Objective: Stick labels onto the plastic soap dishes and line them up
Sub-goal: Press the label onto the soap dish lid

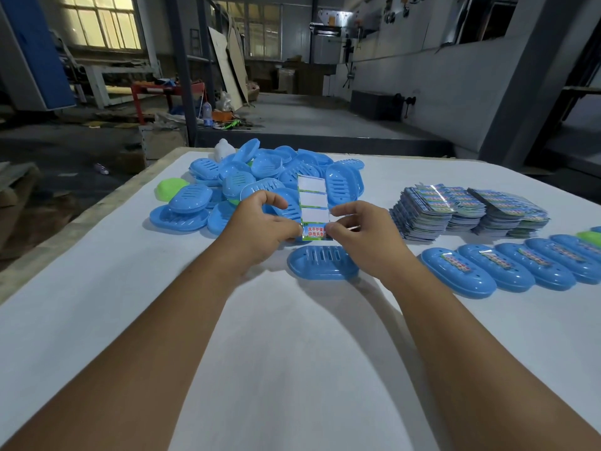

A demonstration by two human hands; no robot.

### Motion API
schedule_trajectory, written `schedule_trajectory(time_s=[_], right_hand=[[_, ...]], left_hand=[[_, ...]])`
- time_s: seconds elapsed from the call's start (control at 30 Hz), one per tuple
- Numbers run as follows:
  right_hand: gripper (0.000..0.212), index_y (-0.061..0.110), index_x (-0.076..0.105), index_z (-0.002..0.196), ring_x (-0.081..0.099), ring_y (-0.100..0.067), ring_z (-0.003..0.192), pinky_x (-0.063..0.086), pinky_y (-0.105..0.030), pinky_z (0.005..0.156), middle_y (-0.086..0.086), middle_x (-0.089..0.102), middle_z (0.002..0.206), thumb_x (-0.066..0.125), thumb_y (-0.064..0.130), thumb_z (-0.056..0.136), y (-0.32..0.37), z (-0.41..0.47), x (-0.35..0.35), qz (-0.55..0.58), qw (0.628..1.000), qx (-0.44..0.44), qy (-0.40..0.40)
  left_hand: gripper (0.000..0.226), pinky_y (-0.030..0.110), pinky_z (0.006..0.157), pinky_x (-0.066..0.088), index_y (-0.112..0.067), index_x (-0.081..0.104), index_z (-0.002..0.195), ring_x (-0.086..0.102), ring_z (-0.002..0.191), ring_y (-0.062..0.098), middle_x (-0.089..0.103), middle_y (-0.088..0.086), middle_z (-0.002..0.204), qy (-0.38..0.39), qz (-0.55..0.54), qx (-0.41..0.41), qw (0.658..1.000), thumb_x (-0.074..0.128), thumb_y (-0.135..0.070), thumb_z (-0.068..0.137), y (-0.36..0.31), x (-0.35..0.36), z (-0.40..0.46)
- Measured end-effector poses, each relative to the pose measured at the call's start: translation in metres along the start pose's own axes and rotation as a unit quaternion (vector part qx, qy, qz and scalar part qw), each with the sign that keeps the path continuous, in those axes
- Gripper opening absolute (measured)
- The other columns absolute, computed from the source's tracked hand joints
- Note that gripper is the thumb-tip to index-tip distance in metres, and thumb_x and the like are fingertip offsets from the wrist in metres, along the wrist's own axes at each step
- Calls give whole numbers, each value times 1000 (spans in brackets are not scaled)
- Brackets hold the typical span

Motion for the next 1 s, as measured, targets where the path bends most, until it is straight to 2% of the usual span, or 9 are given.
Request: schedule_trajectory(time_s=[0.07, 0.13, 0.23, 0.33, 0.5, 0.63, 0.77, 0.87, 1.0], right_hand=[[8, 22, 72, 90, 65, -6, 64, 50, -24, 60, 8, 74, 75, 76, 28, 87, 4, -2, -1, -17, 1000, -22, -9], [14, 21, 73, 75, 55, -1, 50, 42, -17, 51, 13, 68, 61, 78, 29, 85, 7, -4, 3, -18, 999, -32, 9], [23, 25, 72, 66, 44, -1, 40, 31, -10, 41, 16, 56, 46, 78, 35, 86, 13, -8, 9, -27, 998, -40, 40], [25, 29, 72, 63, 43, -1, 40, 30, -10, 41, 16, 55, 44, 78, 38, 86, 18, -11, 11, -35, 997, -50, 53], [28, 10, 73, 67, 33, -6, 44, 28, -17, 42, 6, 48, 46, 72, 33, 82, 17, -12, 13, -51, 996, -50, 52], [30, 9, 72, 68, 31, -8, 46, 29, -22, 44, 2, 46, 46, 67, 38, 77, 19, -14, 14, -82, 994, -64, 41], [31, 7, 68, 62, 32, -10, 46, 33, -27, 50, -1, 46, 46, 66, 35, 75, 20, -15, 15, -105, 992, -57, 29], [32, 2, 65, 62, 29, -11, 46, 32, -28, 51, -3, 42, 45, 64, 31, 75, 21, -17, 15, -117, 991, -57, 19], [34, -1, 64, 63, 29, -13, 48, 32, -28, 51, -11, 43, 49, 62, 31, 73, 22, -17, 15, -127, 990, -57, 11]], left_hand=[[37, 43, 87, 56, -20, 54, 96, 73, 95, 32, 78, 8, 85, 7, -13, 2, 1000, 80, -4, 75, 0, 2, 0], [37, 36, 79, 55, -20, 53, 95, 74, 88, 27, 78, 6, 83, 10, -15, 6, 1000, 81, -4, 77, -1, 2, 0], [37, 30, 75, 54, -18, 51, 96, 72, 79, 19, 78, 8, 83, 19, -19, 17, 999, 80, -4, 79, -2, 5, -2], [35, 20, 66, 53, -18, 50, 93, 72, 70, 12, 78, 6, 80, 26, -23, 31, 999, 78, -1, 81, -3, 7, -3], [34, 30, 81, 56, -18, 49, 88, 76, 79, 21, 78, 7, 82, 29, -4, 39, 999, 78, -1, 82, -1, 11, -3], [31, 29, 76, 54, -20, 49, 85, 75, 76, 16, 77, -2, 76, 34, 26, 54, 998, 77, -5, 84, 1, 15, -3], [27, 44, 83, 56, -24, 51, 81, 73, 81, 29, 76, 0, 75, 23, 57, 74, 995, 76, -16, 78, 1, 17, -3], [27, 42, 75, 56, -29, 50, 76, 69, 70, 23, 75, 0, 74, 2, 93, 93, 991, 74, -18, 74, 0, 18, -2], [32, 41, 76, 57, -30, 47, 76, 68, 71, 20, 73, 0, 73, -20, 120, 114, 986, 74, -12, 79, -2, 19, -2]])
Point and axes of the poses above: each hand's wrist, its own z-axis towards the middle knuckle, its own x-axis out of the palm, y = z × x, the point moved 8 cm from there along z, towards the middle knuckle
